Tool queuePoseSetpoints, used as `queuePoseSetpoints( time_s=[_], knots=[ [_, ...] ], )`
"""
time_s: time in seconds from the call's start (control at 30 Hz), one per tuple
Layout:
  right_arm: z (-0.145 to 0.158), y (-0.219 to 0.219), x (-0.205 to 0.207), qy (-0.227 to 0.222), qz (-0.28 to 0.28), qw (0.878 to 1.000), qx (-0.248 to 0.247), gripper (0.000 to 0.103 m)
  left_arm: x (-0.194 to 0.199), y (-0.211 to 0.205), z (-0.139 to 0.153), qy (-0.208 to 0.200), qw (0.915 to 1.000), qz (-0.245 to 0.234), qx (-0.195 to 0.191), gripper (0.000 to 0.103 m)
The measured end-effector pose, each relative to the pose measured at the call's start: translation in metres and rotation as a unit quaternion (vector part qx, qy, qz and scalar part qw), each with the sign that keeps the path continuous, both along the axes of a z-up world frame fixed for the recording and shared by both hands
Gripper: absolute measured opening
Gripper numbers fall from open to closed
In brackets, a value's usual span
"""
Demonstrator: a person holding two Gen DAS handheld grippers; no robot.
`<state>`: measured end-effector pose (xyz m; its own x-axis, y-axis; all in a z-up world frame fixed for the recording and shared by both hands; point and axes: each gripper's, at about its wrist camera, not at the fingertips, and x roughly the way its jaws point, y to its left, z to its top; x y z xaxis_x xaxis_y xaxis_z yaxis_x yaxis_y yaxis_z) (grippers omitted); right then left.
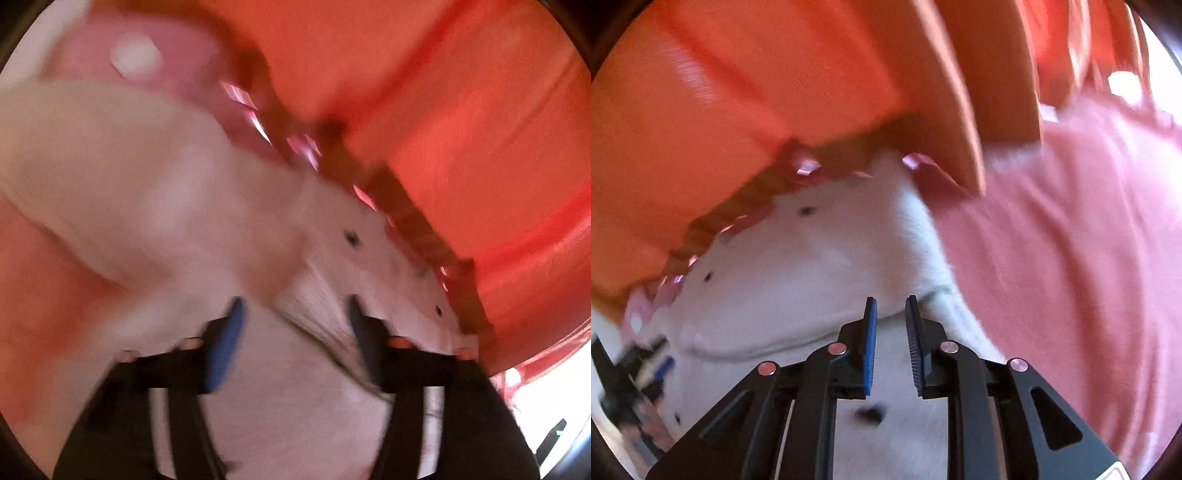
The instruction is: Fold small clothes
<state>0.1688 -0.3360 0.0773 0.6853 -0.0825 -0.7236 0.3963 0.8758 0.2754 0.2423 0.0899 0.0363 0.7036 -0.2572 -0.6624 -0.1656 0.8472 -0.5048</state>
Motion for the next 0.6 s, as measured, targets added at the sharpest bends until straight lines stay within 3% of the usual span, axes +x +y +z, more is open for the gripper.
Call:
queuePoseSetpoints(
  time_s=[0.07,0.13,0.2,0.33,0.4,0.5,0.53,0.57,0.6],
  knots=[
    [0.010,0.022,-0.010,-0.018,0.023,1.000,-0.004,0.028,-0.015,0.040,0.009,-0.006,0.9989,0.043,0.019,0.087],
    [0.013,0.044,-0.020,-0.028,0.054,0.998,0.004,0.037,-0.026,0.095,0.008,0.005,0.9944,0.102,0.027,0.089],
    [0.007,0.069,-0.018,-0.020,0.084,0.996,0.004,0.038,-0.031,0.148,0.001,0.029,0.9869,0.157,0.020,0.089],
    [-0.013,0.108,0.001,0.011,0.122,0.992,-0.007,0.038,-0.030,0.247,-0.024,0.077,0.9594,0.270,0.022,0.088],
    [-0.023,0.118,0.005,0.024,0.130,0.991,-0.006,0.038,-0.022,0.276,-0.034,0.094,0.9500,0.297,0.025,0.086],
    [-0.034,0.124,0.012,0.037,0.138,0.990,-0.011,0.038,-0.005,0.291,-0.041,0.097,0.9465,0.307,0.014,0.076],
    [-0.035,0.125,0.013,0.038,0.139,0.989,-0.013,0.038,-0.002,0.296,-0.040,0.095,0.9464,0.308,0.019,0.061],
    [-0.036,0.125,0.013,0.039,0.140,0.989,-0.016,0.038,0.004,0.298,-0.039,0.093,0.9495,0.299,0.021,0.025],
    [-0.036,0.126,0.014,0.040,0.139,0.989,-0.020,0.040,0.014,0.298,-0.038,0.094,0.9555,0.279,0.015,0.010]
  ],
)
